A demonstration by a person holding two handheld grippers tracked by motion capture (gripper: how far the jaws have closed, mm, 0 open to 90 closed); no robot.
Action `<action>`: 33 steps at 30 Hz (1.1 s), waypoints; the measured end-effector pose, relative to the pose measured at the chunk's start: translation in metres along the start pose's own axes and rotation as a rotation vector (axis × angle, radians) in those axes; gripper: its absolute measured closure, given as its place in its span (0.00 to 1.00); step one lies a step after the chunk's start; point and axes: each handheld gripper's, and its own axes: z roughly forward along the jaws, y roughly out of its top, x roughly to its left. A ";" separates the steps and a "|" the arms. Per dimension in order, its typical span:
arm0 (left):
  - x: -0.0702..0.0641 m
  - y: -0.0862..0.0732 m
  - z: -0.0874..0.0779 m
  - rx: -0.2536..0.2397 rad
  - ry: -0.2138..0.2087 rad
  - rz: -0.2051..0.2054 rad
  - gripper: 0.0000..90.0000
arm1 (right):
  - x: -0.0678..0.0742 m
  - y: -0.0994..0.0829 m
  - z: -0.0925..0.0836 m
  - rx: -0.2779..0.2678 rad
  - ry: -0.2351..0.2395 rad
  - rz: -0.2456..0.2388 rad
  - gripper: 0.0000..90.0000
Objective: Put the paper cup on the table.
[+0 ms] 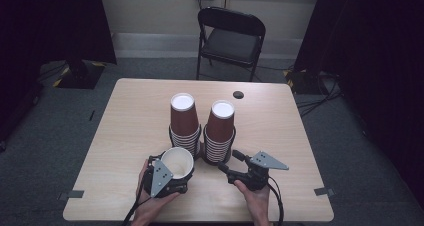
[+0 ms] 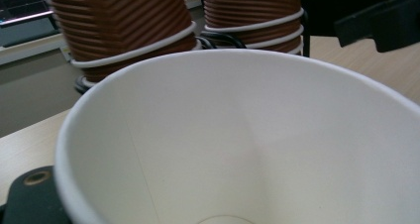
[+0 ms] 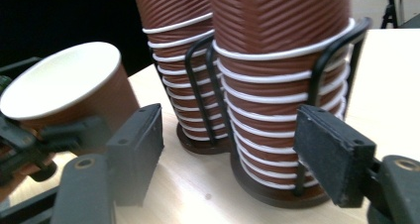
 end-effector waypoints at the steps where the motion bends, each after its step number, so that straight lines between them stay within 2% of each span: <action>1: 0.003 0.000 -0.002 -0.003 0.003 -0.015 0.12 | 0.000 -0.001 -0.001 -0.005 -0.006 0.002 0.28; 7: 0.019 0.001 -0.011 -0.021 0.031 -0.075 0.12 | -0.006 -0.007 -0.011 -0.034 -0.064 -0.003 0.21; 10: 0.024 0.000 -0.012 -0.038 0.026 -0.099 0.12 | -0.009 -0.009 -0.013 -0.041 -0.084 0.000 0.19; 11: 0.026 0.000 -0.012 -0.048 0.016 -0.116 0.12 | -0.012 -0.012 -0.015 -0.040 -0.095 -0.002 0.15; 16: 0.038 0.001 -0.013 -0.066 0.039 -0.137 0.12 | -0.015 -0.014 -0.020 -0.050 -0.120 0.002 0.15; 19: 0.047 0.000 -0.013 -0.069 0.059 -0.154 0.12 | -0.017 -0.017 -0.023 -0.050 -0.152 -0.006 0.15; 21: 0.053 0.000 -0.013 -0.061 0.077 -0.154 0.12 | -0.020 -0.023 -0.025 -0.046 -0.178 -0.030 0.17; 22: 0.055 -0.001 -0.013 -0.061 0.070 -0.164 0.12 | -0.020 -0.023 -0.025 -0.046 -0.178 -0.030 0.17; 23: 0.060 -0.002 -0.012 -0.061 0.081 -0.191 0.12 | -0.022 -0.026 -0.026 -0.042 -0.205 -0.034 0.16; 24: 0.060 -0.002 -0.012 -0.061 0.081 -0.191 0.12 | -0.022 -0.026 -0.026 -0.042 -0.205 -0.034 0.16; 25: 0.066 -0.003 -0.011 -0.066 0.078 -0.217 0.12 | -0.024 -0.028 -0.027 -0.042 -0.232 -0.041 0.16; 27: 0.069 -0.003 -0.010 -0.063 0.080 -0.225 0.12 | -0.025 -0.029 -0.028 -0.045 -0.240 -0.041 0.16; 29: 0.075 -0.004 -0.010 -0.070 0.066 -0.250 0.12 | -0.029 -0.032 -0.028 -0.041 -0.284 -0.049 0.16; 31: 0.082 -0.002 -0.009 -0.071 0.086 -0.255 0.12 | -0.031 -0.033 -0.028 -0.040 -0.291 -0.048 0.16; 33: 0.085 -0.001 -0.007 -0.064 0.084 -0.247 0.12 | -0.032 -0.034 -0.028 -0.040 -0.298 -0.050 0.16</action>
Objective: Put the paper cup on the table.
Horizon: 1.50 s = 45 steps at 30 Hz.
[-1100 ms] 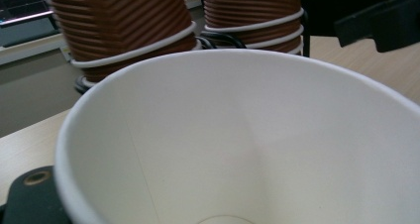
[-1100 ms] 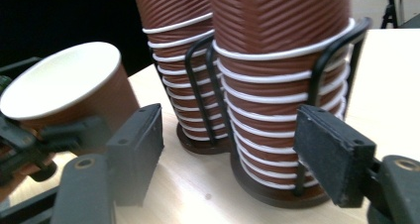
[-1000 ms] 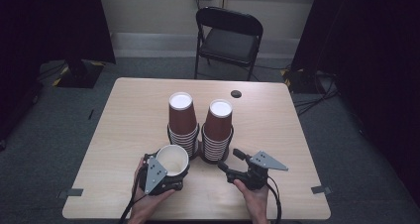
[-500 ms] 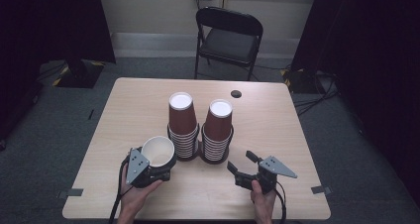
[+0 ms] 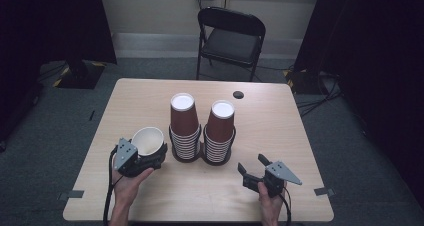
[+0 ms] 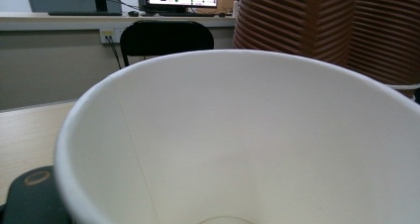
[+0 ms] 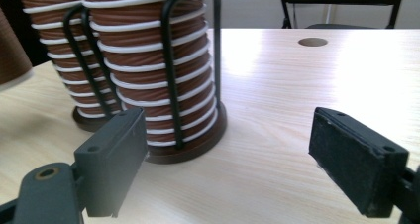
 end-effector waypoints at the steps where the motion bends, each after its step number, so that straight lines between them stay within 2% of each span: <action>1: 0.002 0.001 0.001 0.007 0.008 0.012 0.12 | -0.001 -0.001 0.001 -0.007 -0.005 -0.002 0.16; 2: 0.006 0.003 0.004 0.013 0.027 0.006 0.12 | -0.002 -0.003 0.002 -0.003 -0.014 -0.002 0.16; 5: 0.012 0.004 0.007 0.016 0.045 -0.008 0.12 | -0.001 -0.005 0.003 -0.002 -0.020 -0.005 0.16; 9: 0.019 0.004 0.014 0.026 0.060 -0.021 0.12 | -0.001 -0.006 0.004 -0.027 -0.023 -0.010 0.16; 10: 0.022 0.004 0.019 0.029 0.070 -0.035 0.12 | 0.000 -0.005 0.005 -0.045 -0.028 -0.003 0.16; 12: 0.024 0.005 0.022 0.027 0.076 -0.048 0.12 | 0.000 -0.005 0.005 -0.047 -0.030 -0.007 0.16; 16: 0.030 0.007 0.031 0.046 0.087 -0.045 0.12 | 0.004 -0.008 0.008 -0.039 -0.048 -0.051 0.16; 19: 0.034 0.009 0.036 0.050 0.100 -0.051 0.12 | 0.004 -0.010 0.009 -0.036 -0.045 -0.047 0.16; 21: 0.036 0.011 0.040 0.056 0.107 -0.041 0.12 | 0.004 -0.010 0.009 -0.044 -0.043 -0.057 0.16; 22: 0.039 0.012 0.044 0.055 0.106 -0.059 0.12 | 0.004 -0.010 0.008 -0.045 -0.040 -0.056 0.16; 24: 0.040 0.013 0.048 0.051 0.102 -0.048 0.12 | 0.004 -0.010 0.009 -0.043 -0.037 -0.056 0.16; 27: 0.043 0.012 0.054 0.076 0.110 -0.037 0.11 | 0.003 -0.011 0.008 -0.047 -0.033 -0.046 0.16; 29: 0.045 0.011 0.057 0.080 0.106 -0.055 0.11 | 0.002 -0.011 0.008 -0.054 -0.030 -0.040 0.16; 31: 0.047 0.009 0.062 0.085 0.102 -0.047 0.11 | 0.002 -0.011 0.008 -0.053 -0.029 -0.043 0.16; 35: 0.052 0.006 0.070 0.085 0.109 -0.060 0.10 | 0.003 -0.011 0.008 -0.047 -0.028 -0.048 0.16; 37: 0.052 0.004 0.074 0.086 0.117 -0.039 0.10 | 0.002 -0.011 0.008 -0.051 -0.026 -0.045 0.16; 40: 0.054 -0.001 0.079 0.102 0.132 -0.036 0.10 | 0.002 -0.011 0.007 -0.054 -0.025 -0.041 0.16; 45: 0.055 -0.009 0.087 0.138 0.123 -0.034 0.10 | 0.002 -0.011 0.008 -0.054 -0.025 -0.044 0.16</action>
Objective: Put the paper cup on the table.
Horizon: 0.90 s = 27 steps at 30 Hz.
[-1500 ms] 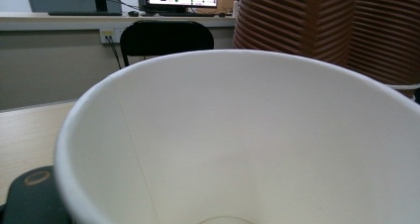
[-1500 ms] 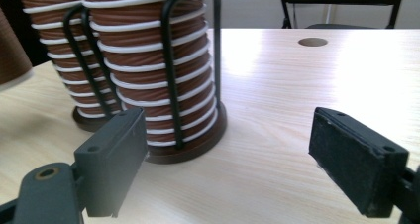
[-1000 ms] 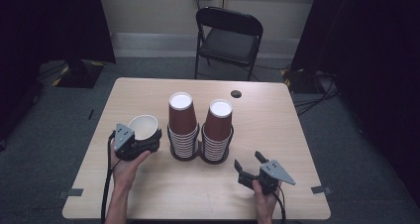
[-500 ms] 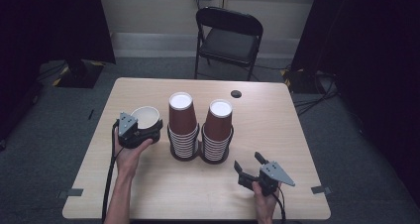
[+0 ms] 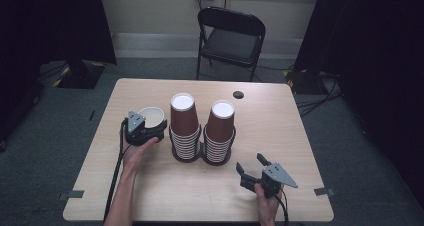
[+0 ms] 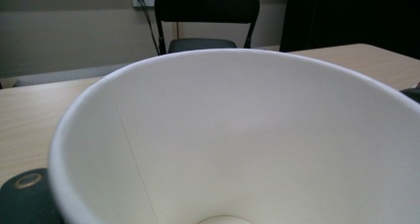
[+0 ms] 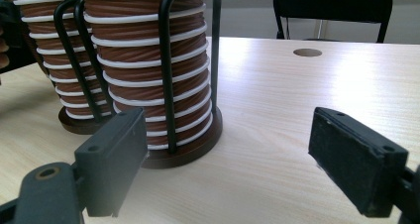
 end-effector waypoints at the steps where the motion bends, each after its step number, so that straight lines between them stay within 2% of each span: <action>1: 0.000 -0.001 0.001 0.002 -0.003 -0.005 0.10 | 0.000 0.000 0.000 0.000 0.001 0.000 0.16; 7: 0.001 -0.008 0.007 0.043 0.000 0.003 0.10 | 0.000 0.000 0.000 0.000 0.003 0.002 0.16; 9: 0.001 -0.009 0.009 0.048 0.001 -0.006 0.10 | -0.001 0.000 0.000 0.002 0.005 0.003 0.16; 17: 0.002 -0.012 0.009 0.089 0.017 0.000 0.10 | 0.000 0.000 0.000 0.001 0.004 0.000 0.16; 20: 0.001 -0.014 0.009 0.106 0.016 -0.023 0.10 | 0.000 0.000 0.000 0.002 0.002 -0.001 0.16; 24: 0.003 -0.019 0.010 0.147 0.020 -0.016 0.13 | 0.000 0.000 0.000 0.001 0.004 -0.001 0.16; 25: 0.002 -0.020 0.011 0.139 0.025 -0.024 0.14 | 0.000 0.000 0.000 0.001 0.003 -0.001 0.16; 27: 0.002 -0.021 0.011 0.157 0.027 -0.008 0.14 | 0.000 0.000 0.000 0.002 0.003 0.000 0.16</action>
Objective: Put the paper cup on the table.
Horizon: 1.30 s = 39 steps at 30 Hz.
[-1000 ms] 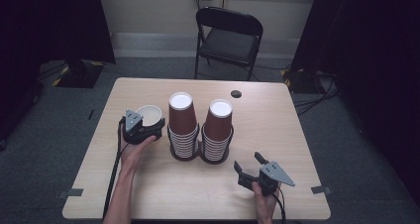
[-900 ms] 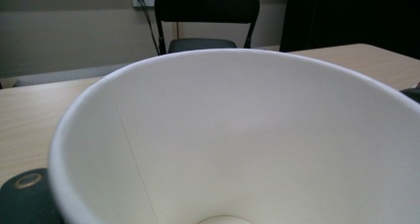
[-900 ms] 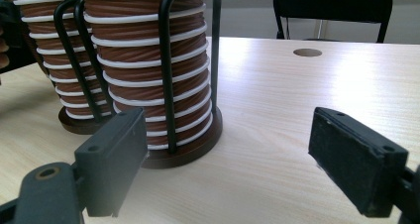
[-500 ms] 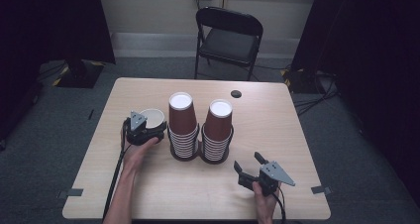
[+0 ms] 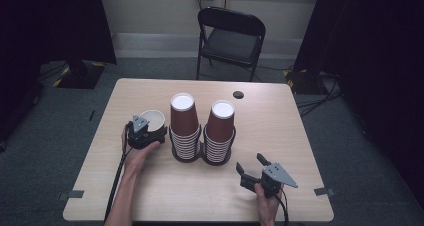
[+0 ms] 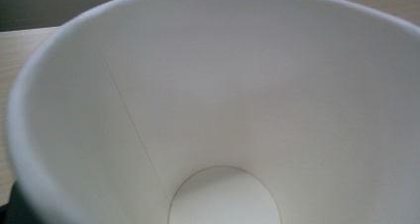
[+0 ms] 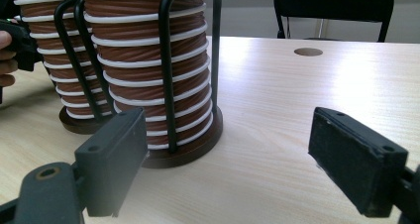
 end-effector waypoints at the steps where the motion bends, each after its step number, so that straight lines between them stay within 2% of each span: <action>1: 0.001 -0.001 0.001 0.020 0.001 0.007 0.14 | 0.000 0.000 0.000 0.001 -0.001 0.003 0.16; 3: 0.000 -0.003 0.002 0.023 0.000 -0.018 0.15 | 0.000 0.000 0.000 -0.001 -0.002 0.001 0.16; 4: 0.001 -0.003 0.002 0.046 0.001 0.000 0.15 | 0.000 0.000 0.000 -0.002 -0.002 0.002 0.16; 6: 0.000 -0.004 0.002 0.063 0.012 0.012 0.16 | 0.000 0.000 0.000 -0.002 -0.001 0.001 0.16; 12: 0.001 -0.007 0.004 0.112 0.010 -0.009 0.17 | 0.000 0.000 0.000 0.001 -0.002 0.001 0.17; 15: 0.001 -0.008 0.003 0.129 0.030 0.014 0.17 | 0.000 0.000 0.000 0.000 -0.002 0.000 0.17; 22: 0.000 -0.010 0.001 0.128 0.025 0.002 0.17 | 0.000 0.000 0.000 -0.002 0.003 0.006 0.18; 24: -0.001 -0.009 -0.001 0.137 0.035 0.018 0.17 | -0.001 0.000 0.000 -0.002 0.005 0.007 0.18; 29: -0.002 -0.006 -0.005 0.123 0.036 0.015 0.17 | 0.000 0.000 0.000 -0.002 0.003 0.007 0.18; 31: -0.002 -0.005 -0.008 0.129 0.043 0.028 0.17 | -0.001 0.000 0.000 -0.001 0.003 0.007 0.18; 33: -0.001 -0.006 -0.009 0.138 0.054 0.023 0.17 | 0.000 0.000 0.000 -0.002 0.003 0.007 0.18; 34: -0.001 -0.006 -0.010 0.131 0.046 0.013 0.17 | 0.000 0.000 -0.001 -0.003 0.003 0.008 0.18; 39: -0.002 -0.010 -0.014 0.121 0.042 0.016 0.17 | 0.000 0.000 -0.001 -0.006 0.000 0.010 0.18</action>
